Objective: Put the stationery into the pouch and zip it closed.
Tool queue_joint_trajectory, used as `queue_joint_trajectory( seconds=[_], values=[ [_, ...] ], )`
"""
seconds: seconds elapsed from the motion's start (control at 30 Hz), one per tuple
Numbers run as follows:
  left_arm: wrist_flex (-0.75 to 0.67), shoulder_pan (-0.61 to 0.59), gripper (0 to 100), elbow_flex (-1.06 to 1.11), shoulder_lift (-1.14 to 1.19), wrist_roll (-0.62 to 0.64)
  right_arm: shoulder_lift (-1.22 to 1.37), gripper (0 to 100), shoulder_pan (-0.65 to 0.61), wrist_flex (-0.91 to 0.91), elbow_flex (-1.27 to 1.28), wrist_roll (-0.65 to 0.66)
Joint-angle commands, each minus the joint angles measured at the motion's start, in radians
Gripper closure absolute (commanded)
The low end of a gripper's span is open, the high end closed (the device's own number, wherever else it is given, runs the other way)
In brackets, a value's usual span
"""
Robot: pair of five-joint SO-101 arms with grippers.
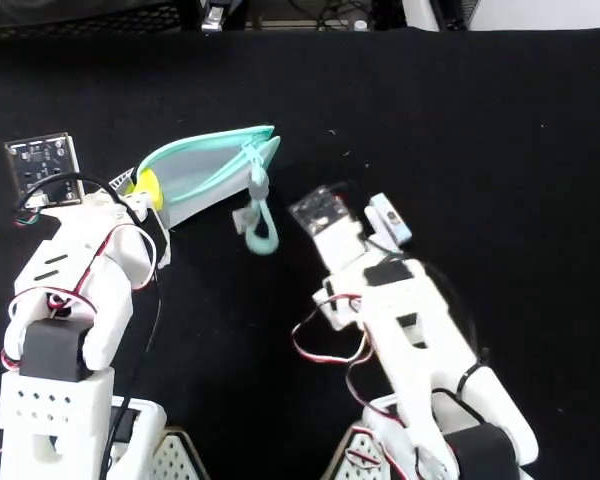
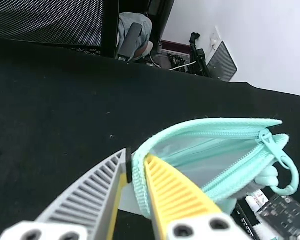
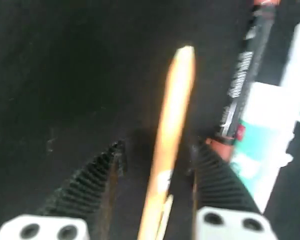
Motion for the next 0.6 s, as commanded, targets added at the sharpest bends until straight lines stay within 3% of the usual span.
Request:
queue_joint_trajectory(
  seconds=[0.0,0.23,0.57],
  values=[
    [0.012,-0.008,97,0.139,0.023,0.008,-0.030,81.9,-0.032,0.000,-0.050,0.014],
    [0.009,-0.008,97,0.140,0.023,0.008,0.008,83.5,-0.029,-0.123,-0.065,-0.051],
    [0.011,-0.008,97,0.142,0.023,0.008,0.464,83.5,0.037,-0.055,-0.409,-0.048]
  ],
)
